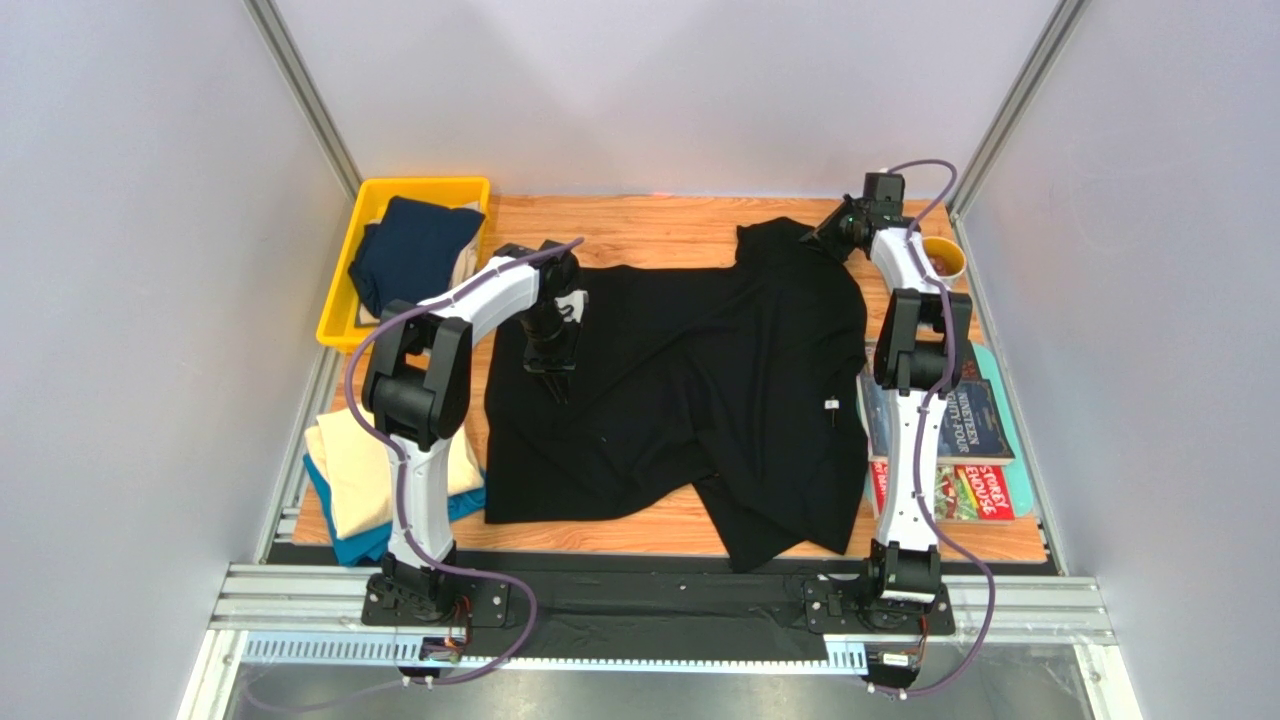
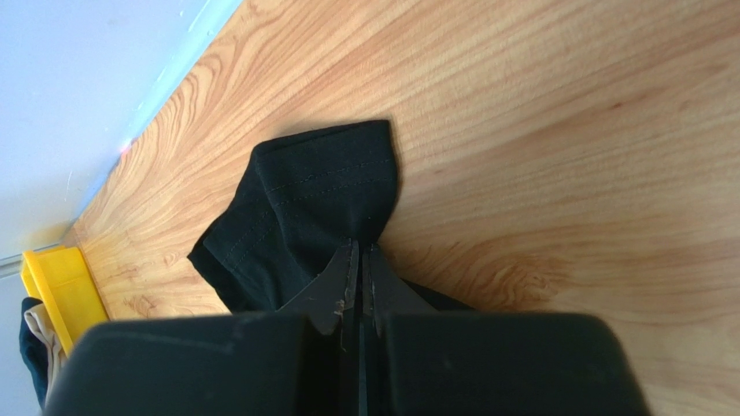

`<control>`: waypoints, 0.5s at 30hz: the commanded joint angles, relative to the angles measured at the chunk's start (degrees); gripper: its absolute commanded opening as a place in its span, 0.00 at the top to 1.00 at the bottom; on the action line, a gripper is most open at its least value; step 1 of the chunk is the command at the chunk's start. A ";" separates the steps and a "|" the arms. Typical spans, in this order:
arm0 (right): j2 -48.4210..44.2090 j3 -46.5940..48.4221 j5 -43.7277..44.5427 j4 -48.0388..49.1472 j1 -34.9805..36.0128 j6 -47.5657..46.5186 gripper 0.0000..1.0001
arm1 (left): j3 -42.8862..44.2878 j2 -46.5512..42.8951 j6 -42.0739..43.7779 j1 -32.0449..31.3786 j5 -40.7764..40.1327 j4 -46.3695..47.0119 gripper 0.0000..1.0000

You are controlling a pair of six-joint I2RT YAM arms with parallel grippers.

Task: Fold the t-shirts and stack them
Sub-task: Fold the tshirt

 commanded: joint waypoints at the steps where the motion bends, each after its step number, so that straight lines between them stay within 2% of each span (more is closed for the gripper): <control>1: -1.77 -3.66 0.88 -7.03 0.44 -2.86 1.00 | 2.05 -2.26 0.64 0.01 1.01 0.65 0.79; 6: -7.13 -6.82 2.19 -4.67 0.53 -4.00 1.00 | 2.14 -2.26 -0.33 0.01 2.42 2.05 0.80; 15: -13.37 -3.22 3.16 -4.83 0.53 -5.58 1.00 | 2.40 -2.26 -1.47 0.01 2.95 3.37 0.80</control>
